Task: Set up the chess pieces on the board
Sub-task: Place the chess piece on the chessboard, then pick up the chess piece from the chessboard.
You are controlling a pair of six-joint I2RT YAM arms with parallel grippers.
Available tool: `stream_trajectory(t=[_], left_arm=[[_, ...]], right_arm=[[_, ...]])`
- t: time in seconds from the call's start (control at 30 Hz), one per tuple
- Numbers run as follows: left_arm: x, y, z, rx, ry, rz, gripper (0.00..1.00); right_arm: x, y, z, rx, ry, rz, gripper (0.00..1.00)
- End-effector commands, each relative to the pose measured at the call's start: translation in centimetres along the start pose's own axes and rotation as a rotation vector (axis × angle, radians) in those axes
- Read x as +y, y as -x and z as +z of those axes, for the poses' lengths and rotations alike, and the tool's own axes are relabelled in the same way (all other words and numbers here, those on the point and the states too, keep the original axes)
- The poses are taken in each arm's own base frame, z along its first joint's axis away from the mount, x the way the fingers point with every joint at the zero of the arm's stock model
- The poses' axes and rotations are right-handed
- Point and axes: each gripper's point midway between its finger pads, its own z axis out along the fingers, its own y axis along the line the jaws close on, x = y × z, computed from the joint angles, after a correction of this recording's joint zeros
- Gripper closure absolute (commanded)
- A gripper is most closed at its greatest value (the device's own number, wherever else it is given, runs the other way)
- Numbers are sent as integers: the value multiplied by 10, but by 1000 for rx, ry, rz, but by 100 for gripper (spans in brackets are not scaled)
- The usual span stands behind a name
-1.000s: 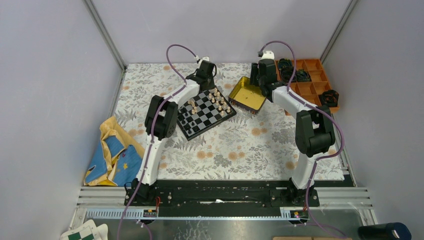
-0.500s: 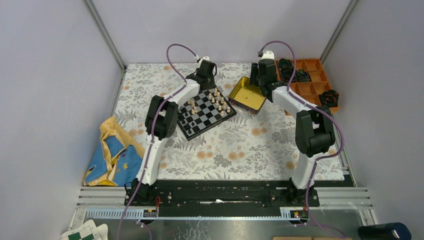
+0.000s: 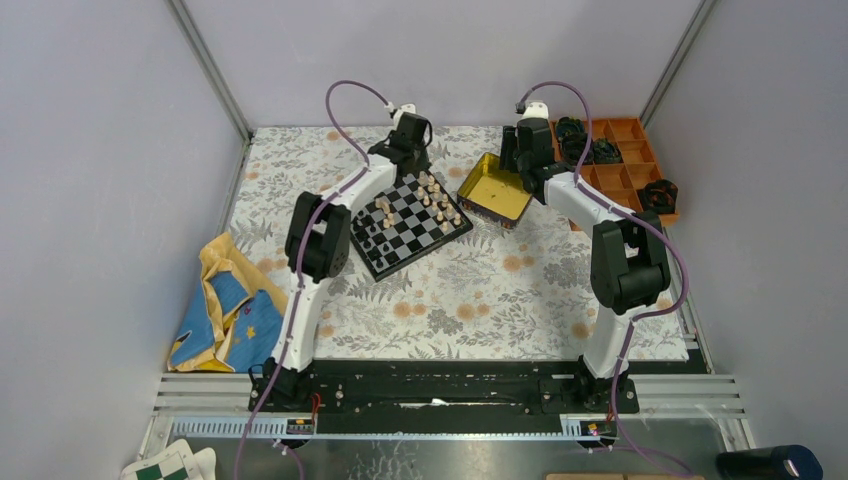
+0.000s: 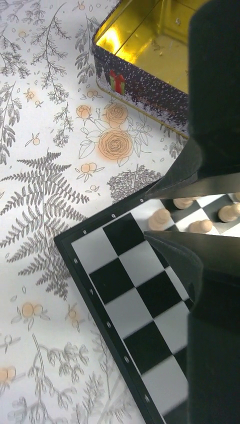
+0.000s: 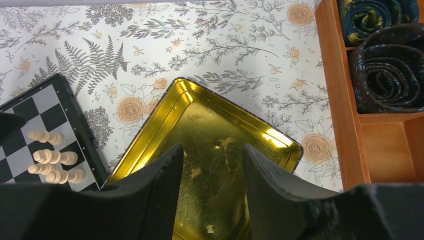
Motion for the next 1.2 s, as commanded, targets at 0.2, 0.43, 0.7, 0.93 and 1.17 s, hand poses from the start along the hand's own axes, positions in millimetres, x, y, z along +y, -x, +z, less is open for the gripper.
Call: stream_trajectory(t=[0.2, 0.43, 0.7, 0.93, 1.17], left_arm=[[24, 49, -85, -128, 50, -108, 64], [53, 11, -111, -47, 106, -112, 64], [77, -21, -122, 26, 156, -92, 65], [88, -42, -114, 69, 188, -79, 65], [94, -53, -102, 101, 209, -68, 66]], right_arm=[[1, 59, -32, -139, 34, 15, 47], [5, 55, -37, -133, 61, 28, 47], [9, 45, -39, -113, 83, 34, 47], [12, 39, -40, -99, 100, 34, 46], [15, 38, -40, -95, 110, 32, 47]])
